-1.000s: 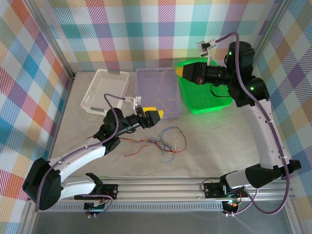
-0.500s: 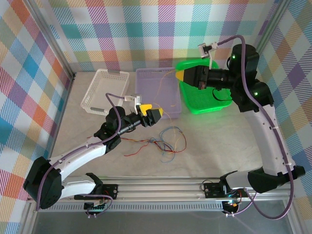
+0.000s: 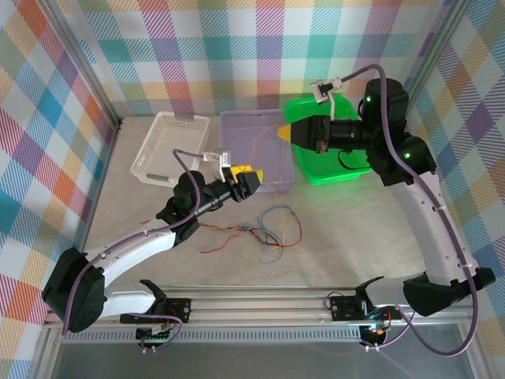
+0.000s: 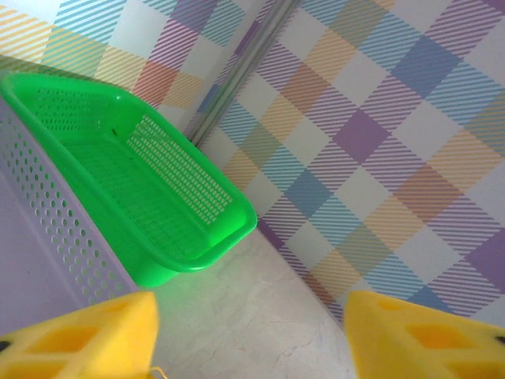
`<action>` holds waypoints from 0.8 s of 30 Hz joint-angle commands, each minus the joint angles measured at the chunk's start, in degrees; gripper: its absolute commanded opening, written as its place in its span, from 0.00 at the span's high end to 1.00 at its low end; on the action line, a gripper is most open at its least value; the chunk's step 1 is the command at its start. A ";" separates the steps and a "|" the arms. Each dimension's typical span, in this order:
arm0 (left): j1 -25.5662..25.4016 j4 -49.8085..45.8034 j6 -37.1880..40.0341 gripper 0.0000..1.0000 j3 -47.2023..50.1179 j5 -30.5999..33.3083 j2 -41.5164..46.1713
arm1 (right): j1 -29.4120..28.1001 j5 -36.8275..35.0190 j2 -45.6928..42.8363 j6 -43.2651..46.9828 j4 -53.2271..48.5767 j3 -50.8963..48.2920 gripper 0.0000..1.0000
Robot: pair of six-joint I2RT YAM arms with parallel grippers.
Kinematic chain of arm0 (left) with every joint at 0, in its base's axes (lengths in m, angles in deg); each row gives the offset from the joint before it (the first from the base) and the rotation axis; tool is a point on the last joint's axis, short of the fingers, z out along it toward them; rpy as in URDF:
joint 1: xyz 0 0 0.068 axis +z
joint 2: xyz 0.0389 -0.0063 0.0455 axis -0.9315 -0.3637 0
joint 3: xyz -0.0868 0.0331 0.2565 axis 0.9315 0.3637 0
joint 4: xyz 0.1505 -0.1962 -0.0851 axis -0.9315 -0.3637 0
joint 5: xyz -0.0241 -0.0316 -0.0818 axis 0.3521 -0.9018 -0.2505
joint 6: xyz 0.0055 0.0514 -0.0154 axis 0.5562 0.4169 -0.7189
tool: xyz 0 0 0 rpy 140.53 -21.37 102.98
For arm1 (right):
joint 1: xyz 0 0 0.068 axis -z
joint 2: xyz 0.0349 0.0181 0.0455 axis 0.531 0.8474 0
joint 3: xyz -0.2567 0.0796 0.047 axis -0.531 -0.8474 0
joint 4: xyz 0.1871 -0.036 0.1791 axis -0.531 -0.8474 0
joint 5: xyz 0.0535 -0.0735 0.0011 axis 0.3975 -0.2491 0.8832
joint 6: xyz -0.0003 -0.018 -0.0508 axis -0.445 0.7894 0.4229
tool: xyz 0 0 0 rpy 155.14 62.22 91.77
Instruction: Untangle the cables
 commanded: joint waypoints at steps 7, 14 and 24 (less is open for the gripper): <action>-0.72 0.52 1.08 0.78 -3.49 0.17 0.11 | -0.75 1.03 -2.44 -0.33 1.63 -0.96 1.00; -0.63 -2.63 0.86 1.00 -4.78 -3.98 0.31 | -0.60 -5.63 -3.70 1.58 -0.99 -1.92 1.00; 0.50 -31.76 1.79 1.00 -19.24 2.72 5.13 | 1.59 -28.43 -10.03 5.58 -2.21 -15.07 0.64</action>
